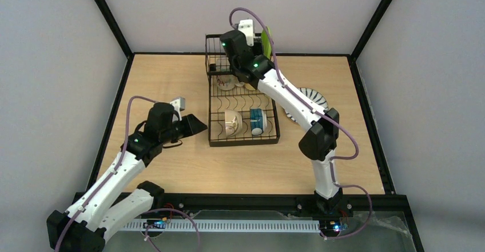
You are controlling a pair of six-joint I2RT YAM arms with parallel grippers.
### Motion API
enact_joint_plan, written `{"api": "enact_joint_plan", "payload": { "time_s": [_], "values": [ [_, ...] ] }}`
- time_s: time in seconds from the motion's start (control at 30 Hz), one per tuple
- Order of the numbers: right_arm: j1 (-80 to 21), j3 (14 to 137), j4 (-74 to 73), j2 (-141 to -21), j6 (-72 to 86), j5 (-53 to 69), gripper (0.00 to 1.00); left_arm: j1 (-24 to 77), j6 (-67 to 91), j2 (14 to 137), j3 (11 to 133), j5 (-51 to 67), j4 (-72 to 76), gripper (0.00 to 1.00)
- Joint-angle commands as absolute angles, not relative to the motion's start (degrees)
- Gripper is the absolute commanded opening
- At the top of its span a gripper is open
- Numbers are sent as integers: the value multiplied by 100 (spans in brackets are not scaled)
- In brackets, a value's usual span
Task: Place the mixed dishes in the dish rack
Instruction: Insert the plate into the dish rack.
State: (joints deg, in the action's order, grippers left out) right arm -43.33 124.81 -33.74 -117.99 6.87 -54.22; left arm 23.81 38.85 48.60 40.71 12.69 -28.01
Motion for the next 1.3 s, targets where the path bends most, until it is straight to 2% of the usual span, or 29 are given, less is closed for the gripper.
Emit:
{"api": "enact_joint_plan", "payload": {
  "time_s": [0.0, 0.1, 0.17, 0.27, 0.33, 0.37, 0.5, 0.6, 1.27],
  "values": [
    [-4397, 11987, -3586, -11631, 1003, -5365, 8, 2347, 3888, 4784, 3953, 1317, -2809, 99],
    [-4397, 11706, -3541, -11506, 1072, -5378, 18, 2347, 3906, 4779, 3938, 1311, -2794, 99],
    [-4395, 11591, -3535, -11444, 1127, -5379, 29, 2346, 3905, 4782, 3940, 1306, -2790, 99],
    [-4395, 11462, -3510, -11359, 1160, -5385, 33, 2347, 3933, 4782, 3946, 1295, -2790, 99],
    [-4395, 11426, -3500, -11332, 1169, -5402, 47, 2347, 3945, 4781, 3946, 1296, -2786, 99],
    [-4395, 11407, -3498, -11317, 1165, -5406, 50, 2347, 3950, 4781, 3954, 1298, -2787, 99],
    [-4395, 11399, -3461, -11219, 1139, -5431, 52, 2347, 3958, 4763, 3980, 1285, -2798, 99],
    [-4395, 11412, -3405, -11150, 1065, -5414, 62, 2347, 3971, 4747, 3990, 1279, -2813, 99],
    [-4638, 11452, -3581, -10508, 938, -4522, 67, 2347, 4251, 4548, 3784, 1238, -2702, 99]
  ]
}}
